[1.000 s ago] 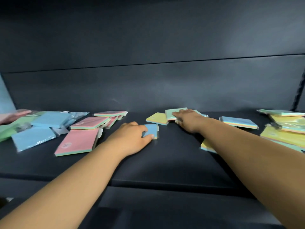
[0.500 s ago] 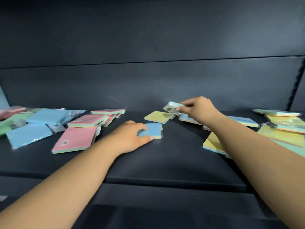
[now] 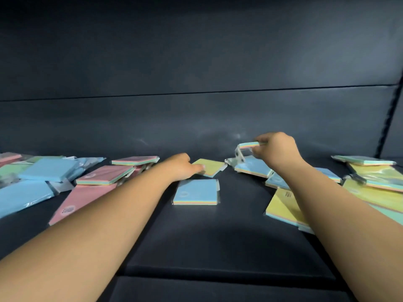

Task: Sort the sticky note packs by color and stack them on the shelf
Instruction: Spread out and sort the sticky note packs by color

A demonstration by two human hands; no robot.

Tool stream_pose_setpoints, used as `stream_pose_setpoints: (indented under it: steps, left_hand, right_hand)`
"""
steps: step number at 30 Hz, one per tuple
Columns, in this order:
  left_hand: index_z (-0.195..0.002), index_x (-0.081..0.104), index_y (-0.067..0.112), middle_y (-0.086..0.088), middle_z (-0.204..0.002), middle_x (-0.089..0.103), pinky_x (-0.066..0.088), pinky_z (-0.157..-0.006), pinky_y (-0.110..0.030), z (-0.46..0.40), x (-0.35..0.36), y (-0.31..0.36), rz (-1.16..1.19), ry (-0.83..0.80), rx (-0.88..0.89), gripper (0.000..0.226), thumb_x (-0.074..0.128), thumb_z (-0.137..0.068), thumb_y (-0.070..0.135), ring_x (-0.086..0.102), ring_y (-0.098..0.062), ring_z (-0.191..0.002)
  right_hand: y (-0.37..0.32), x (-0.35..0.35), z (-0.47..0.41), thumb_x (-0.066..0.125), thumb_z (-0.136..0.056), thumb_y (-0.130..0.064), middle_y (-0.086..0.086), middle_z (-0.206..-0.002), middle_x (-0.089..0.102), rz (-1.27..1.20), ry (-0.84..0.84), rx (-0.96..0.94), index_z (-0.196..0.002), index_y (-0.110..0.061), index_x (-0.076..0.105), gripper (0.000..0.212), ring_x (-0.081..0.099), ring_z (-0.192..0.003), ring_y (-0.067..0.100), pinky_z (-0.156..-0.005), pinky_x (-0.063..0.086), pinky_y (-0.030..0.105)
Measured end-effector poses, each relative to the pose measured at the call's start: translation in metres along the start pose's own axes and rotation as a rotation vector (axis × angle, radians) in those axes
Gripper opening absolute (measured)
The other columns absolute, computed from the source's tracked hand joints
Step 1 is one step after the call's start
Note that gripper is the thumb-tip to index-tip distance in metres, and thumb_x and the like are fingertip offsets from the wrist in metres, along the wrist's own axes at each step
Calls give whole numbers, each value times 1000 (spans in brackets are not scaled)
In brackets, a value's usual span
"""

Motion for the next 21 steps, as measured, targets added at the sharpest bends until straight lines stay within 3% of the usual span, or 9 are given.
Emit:
stream_pose_setpoints:
  steps: [3, 5, 7, 9, 12, 14, 16, 18, 21]
  left_hand:
    - [-136, 37, 16, -3, -137, 46, 37, -87, -29, -17, 16, 2, -26, -58, -51, 77, 57, -77, 63, 47, -23, -120]
    - [-133, 38, 19, -1, -133, 49, 41, -88, -30, -24, 24, 12, -61, -72, -25, 78, 59, -74, 65, 50, -23, -116]
    - [-135, 36, 20, -2, -135, 47, 40, -90, -29, -27, 25, 18, -41, -41, -6, 77, 62, -75, 60, 48, -23, -118]
    - [-140, 32, 19, -1, -141, 42, 37, -89, -27, -25, 19, 19, 42, -3, -1, 81, 65, -76, 55, 45, -23, -124]
    - [-142, 30, 22, -2, -144, 40, 34, -96, -28, -18, 7, 20, 267, 47, 31, 83, 67, -75, 52, 42, -22, -128]
    - [-140, 32, 24, -2, -136, 46, 35, -93, -26, -8, 2, 37, 373, 70, 111, 78, 67, -76, 51, 48, -19, -118]
    - [-138, 34, 25, -1, -129, 51, 36, -87, -24, 1, 1, 65, 401, 101, 197, 74, 66, -77, 51, 52, -17, -108]
    - [-138, 33, 26, 0, -131, 50, 38, -89, -26, 5, 9, 99, 403, 97, 275, 74, 66, -76, 51, 51, -19, -115]
    - [-144, 21, 24, -4, -143, 41, 34, -98, -28, 12, 36, 141, 422, -50, 352, 80, 62, -80, 52, 44, -21, -127]
  right_hand:
    - [14, -15, -8, 57, -88, -11, 18, -114, 62, 103, 52, 62, -111, -2, 65, 26, 56, -106, 32, -82, 47, 33]
    - [29, -9, -13, 53, -89, -10, 16, -100, 60, 262, -44, 116, -104, -4, 65, 20, 54, -108, 30, -62, 40, 27]
    - [47, 2, -13, 51, -88, -8, 10, -79, 49, 344, -181, 182, -81, -5, 58, 10, 55, -86, 28, -49, 29, 23]
    - [66, 14, -8, 55, -85, -9, 6, -69, 42, 291, -306, 272, -68, -7, 48, 18, 44, -64, 21, -47, 28, 23]
    - [70, 12, -10, 57, -85, -17, 12, -76, 49, 226, -289, 289, -72, -6, 52, 18, 44, -64, 24, -49, 30, 25]
    - [60, -3, -16, 54, -90, -26, 19, -86, 53, 121, -163, 251, -88, 0, 59, 27, 50, -78, 33, -55, 33, 28]
    - [56, -14, -20, 50, -91, -40, 13, -87, 53, -165, -67, 267, -99, -6, 60, 36, 50, -83, 29, -71, 39, 27]
    - [54, -12, -15, 50, -90, -46, 8, -82, 54, -488, -102, 353, -99, -11, 56, 36, 56, -78, 28, -83, 49, 35]
    - [67, -13, -13, 54, -92, -14, 7, -66, 47, -591, -98, 409, -71, -11, 47, 23, 53, -63, 21, -84, 53, 40]
Point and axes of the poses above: each hand's wrist, its own z-axis away from the middle knuckle, its own x-axis out of the palm, y = z × x, the point moved 10 cm from there along -z, towards the middle knuckle
